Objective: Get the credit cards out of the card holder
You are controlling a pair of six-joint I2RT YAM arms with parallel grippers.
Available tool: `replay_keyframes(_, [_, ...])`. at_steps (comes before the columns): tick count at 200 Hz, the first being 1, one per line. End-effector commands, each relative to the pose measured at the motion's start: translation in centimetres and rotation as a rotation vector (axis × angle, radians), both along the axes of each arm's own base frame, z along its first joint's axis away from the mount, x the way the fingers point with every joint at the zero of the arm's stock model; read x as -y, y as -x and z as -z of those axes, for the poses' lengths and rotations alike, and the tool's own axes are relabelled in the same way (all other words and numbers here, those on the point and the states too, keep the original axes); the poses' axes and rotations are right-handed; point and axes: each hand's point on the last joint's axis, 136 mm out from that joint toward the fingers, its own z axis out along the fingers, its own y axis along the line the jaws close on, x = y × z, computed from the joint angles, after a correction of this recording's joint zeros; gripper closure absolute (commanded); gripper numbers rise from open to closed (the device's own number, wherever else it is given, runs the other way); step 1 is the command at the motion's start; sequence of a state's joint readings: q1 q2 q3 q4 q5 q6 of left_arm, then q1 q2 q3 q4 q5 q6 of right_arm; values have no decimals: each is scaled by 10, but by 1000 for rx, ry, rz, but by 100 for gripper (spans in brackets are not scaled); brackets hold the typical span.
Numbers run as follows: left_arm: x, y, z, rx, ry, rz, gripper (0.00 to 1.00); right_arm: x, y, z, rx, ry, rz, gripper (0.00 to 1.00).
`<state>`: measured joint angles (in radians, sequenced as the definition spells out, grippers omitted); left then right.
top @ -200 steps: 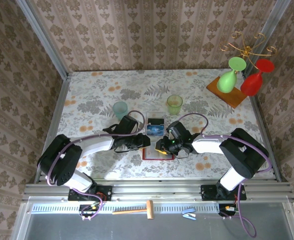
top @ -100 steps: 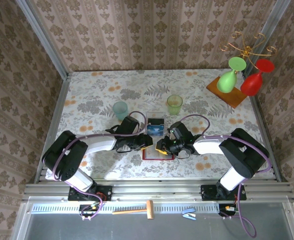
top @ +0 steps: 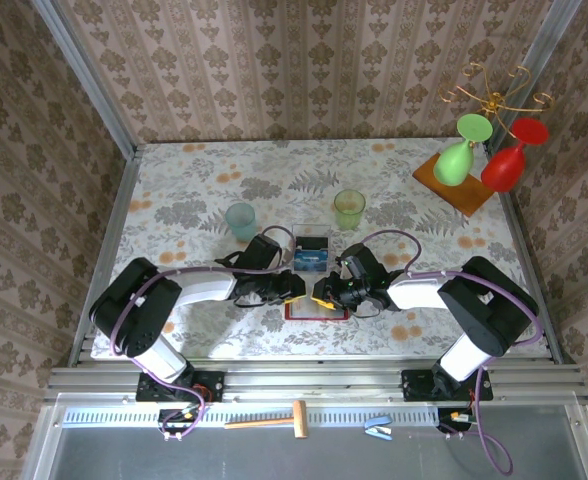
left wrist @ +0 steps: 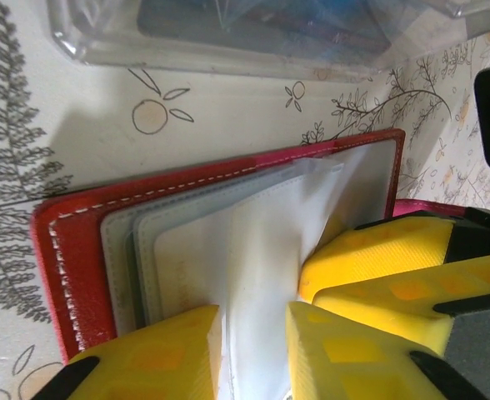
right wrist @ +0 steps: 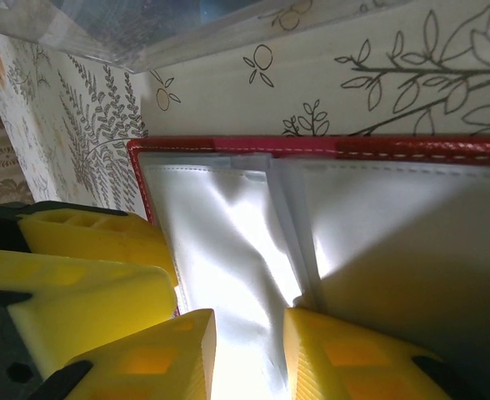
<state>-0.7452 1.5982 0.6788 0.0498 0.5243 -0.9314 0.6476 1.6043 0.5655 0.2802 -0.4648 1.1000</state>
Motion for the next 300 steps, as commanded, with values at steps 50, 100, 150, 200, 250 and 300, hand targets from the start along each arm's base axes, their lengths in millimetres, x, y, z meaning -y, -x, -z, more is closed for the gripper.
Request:
replay_keyframes(50, [11,3,-10,-16,36,27,80,11,8,13,-46,39,22,70])
replay_keyframes(100, [12,10,-10,-31,52,36,80,11,6,6,-30,27,28,70])
replay_keyframes(150, [15,7,-20,-12,64,35,79,13,4,-10,-1,17,41,69])
replay_keyframes(200, [23,5,-31,1,79,53,78,29,4,-23,24,52,49,68])
replay_keyframes(250, [35,0,-43,20,89,78,73,49,1,-45,69,64,82,68])
replay_keyframes(300, [53,-2,-46,18,103,108,69,68,1,-58,99,68,124,67])
